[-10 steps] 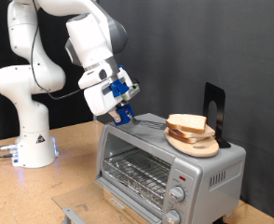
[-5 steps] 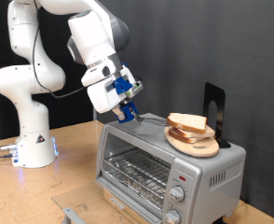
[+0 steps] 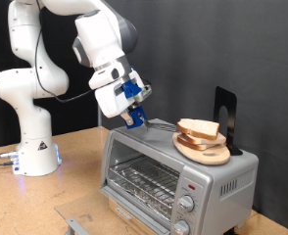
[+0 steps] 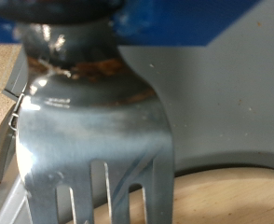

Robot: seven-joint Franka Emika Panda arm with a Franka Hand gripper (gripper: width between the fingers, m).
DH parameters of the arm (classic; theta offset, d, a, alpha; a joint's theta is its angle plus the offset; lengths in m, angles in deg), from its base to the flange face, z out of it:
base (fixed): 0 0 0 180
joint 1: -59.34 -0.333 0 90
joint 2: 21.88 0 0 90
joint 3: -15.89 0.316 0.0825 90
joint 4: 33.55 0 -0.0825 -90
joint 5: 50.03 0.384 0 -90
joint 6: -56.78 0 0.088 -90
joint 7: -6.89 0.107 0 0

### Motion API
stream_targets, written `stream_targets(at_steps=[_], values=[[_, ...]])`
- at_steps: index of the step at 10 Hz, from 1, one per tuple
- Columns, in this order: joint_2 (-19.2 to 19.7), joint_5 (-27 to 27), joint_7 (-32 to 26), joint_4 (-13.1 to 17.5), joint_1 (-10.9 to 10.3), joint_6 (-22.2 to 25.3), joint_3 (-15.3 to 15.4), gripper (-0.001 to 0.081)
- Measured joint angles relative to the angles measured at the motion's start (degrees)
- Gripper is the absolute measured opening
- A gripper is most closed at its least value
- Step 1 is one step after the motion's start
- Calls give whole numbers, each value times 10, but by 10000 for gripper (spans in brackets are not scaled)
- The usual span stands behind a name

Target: Make a piece of toast with the oven

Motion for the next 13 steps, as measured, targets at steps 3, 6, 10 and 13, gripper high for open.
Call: stream_targets(at_steps=[3, 6, 10, 13], values=[[21, -11, 14, 17, 0, -2, 10, 383], [41, -20, 24, 37, 0, -4, 18, 383], [70, -50, 58, 66, 0, -4, 27, 383], [99, -74, 88, 94, 0, -4, 31, 383]])
